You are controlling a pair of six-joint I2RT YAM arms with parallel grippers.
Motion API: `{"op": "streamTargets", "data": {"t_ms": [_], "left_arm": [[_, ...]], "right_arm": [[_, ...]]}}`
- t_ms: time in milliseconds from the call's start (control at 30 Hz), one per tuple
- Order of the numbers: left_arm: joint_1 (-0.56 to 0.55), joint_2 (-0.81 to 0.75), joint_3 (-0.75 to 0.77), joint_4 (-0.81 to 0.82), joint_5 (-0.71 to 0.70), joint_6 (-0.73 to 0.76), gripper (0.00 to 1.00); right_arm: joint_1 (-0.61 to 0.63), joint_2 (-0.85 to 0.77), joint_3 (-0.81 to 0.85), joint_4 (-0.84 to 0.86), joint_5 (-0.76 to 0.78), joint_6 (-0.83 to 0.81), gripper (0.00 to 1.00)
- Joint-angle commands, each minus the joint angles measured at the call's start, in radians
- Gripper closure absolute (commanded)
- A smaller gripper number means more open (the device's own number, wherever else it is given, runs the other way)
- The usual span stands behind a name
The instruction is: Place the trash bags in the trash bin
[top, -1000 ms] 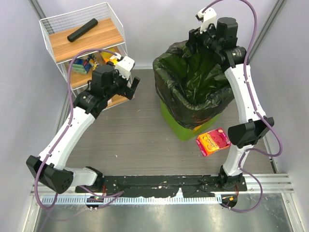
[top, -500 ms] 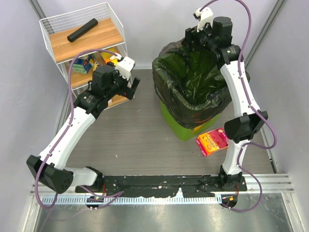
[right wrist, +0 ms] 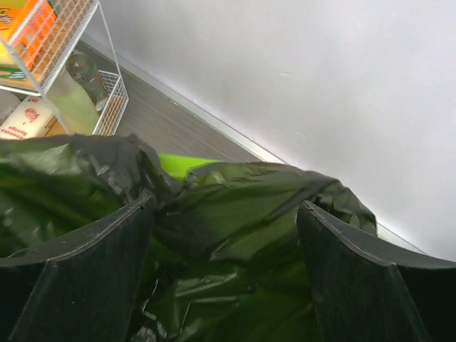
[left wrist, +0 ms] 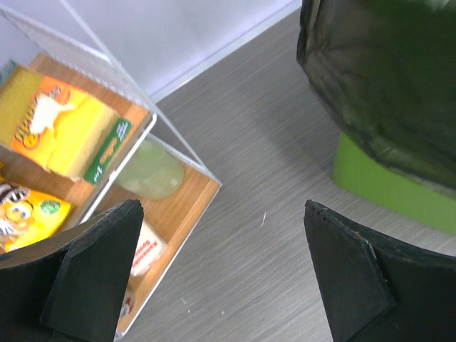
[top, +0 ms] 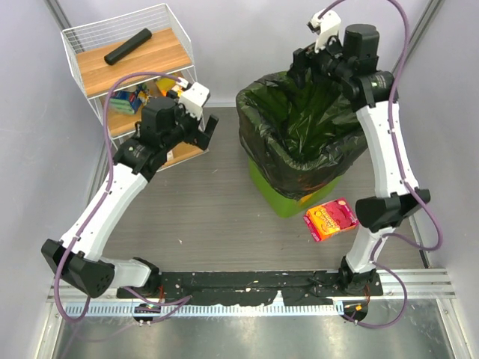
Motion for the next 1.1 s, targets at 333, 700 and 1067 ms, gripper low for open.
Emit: {"op": "streamTargets", "data": {"t_ms": [333,700,1067], "left_arm": [[-0.06,0.436,0.853,-0.164,0.234,-0.019,0.0],[-0.267,0.697,1.136,-0.199,0.268,0.187,0.05],[-0.301,0.854,1.227,-0.113,0.095,0.409,0.05]], "right_arm": [[-0.045,-0.306,-0.235,-0.013,-0.008,-0.047,0.14],[-0.153,-0.426,-0.408,0.023,0.037,0.003,0.14],[-0.275,-0.449,-0.442,-0.003,-0.069,0.019,0.14]]}}
